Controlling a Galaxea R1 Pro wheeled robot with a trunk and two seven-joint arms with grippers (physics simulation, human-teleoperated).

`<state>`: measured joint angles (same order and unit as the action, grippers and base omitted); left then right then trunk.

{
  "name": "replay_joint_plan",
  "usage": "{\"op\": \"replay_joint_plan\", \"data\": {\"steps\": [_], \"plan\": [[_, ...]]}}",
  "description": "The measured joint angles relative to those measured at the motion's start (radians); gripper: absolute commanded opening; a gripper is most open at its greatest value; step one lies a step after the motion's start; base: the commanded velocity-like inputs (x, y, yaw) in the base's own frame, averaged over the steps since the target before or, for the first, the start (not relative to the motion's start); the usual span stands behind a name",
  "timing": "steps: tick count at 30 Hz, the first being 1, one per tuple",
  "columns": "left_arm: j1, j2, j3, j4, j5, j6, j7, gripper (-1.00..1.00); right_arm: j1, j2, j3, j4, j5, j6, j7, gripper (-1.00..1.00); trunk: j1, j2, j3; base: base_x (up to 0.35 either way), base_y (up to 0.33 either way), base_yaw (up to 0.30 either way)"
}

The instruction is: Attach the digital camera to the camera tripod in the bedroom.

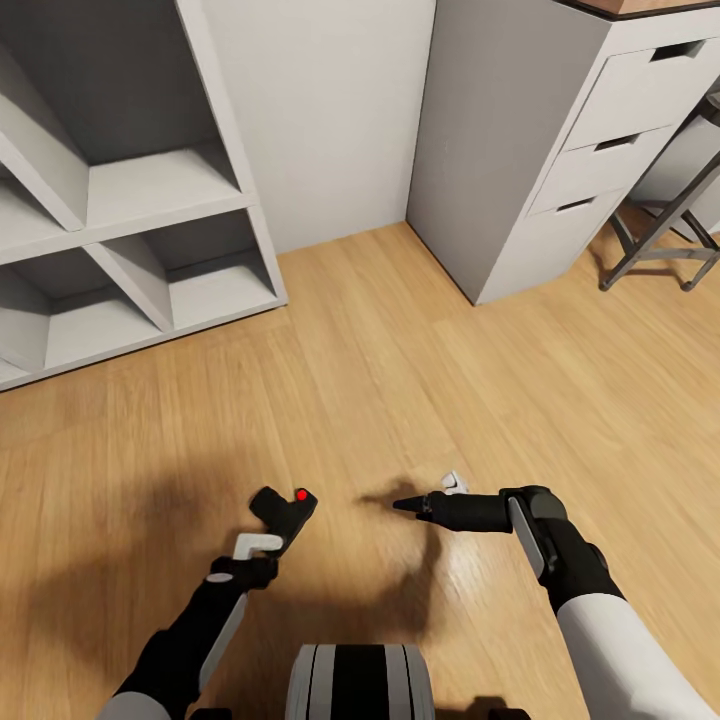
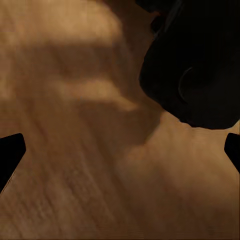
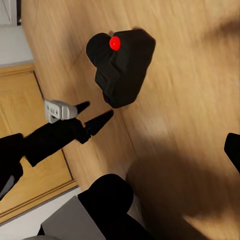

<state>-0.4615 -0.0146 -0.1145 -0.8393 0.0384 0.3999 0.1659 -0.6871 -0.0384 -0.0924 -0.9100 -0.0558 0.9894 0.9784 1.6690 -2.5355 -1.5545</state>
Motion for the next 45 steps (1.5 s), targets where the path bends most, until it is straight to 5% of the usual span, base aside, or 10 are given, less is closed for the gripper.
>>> {"op": "replay_joint_plan", "data": {"steps": [11,22,34,45], "plan": [[0.0,0.028,0.001,0.068,-0.007,-0.19,-0.131,1.0,0.0,0.001,0.0,0.0,0.0,0.0,0.0,1.0,0.0,0.0,0.0,0.0,0.0,0.0],[0.0,0.038,-0.001,0.128,-0.014,-0.306,-0.167,1.0,0.0,0.001,0.0,0.001,0.0,0.0,0.0,1.0,0.0,0.0,0.0,0.0,0.0,0.0],[0.0,0.038,-0.002,0.166,-0.137,-0.369,-0.172,1.0,0.0,0.002,0.0,0.0,0.0,0.0,0.0,1.0,0.0,0.0,0.0,0.0,0.0,0.0],[0.0,0.038,-0.003,0.209,-0.164,-0.484,-0.181,1.0,-0.001,0.001,0.0,0.0,0.0,0.0,0.0,1.0,0.0,0.0,0.0,0.0,0.0,0.0]]}}
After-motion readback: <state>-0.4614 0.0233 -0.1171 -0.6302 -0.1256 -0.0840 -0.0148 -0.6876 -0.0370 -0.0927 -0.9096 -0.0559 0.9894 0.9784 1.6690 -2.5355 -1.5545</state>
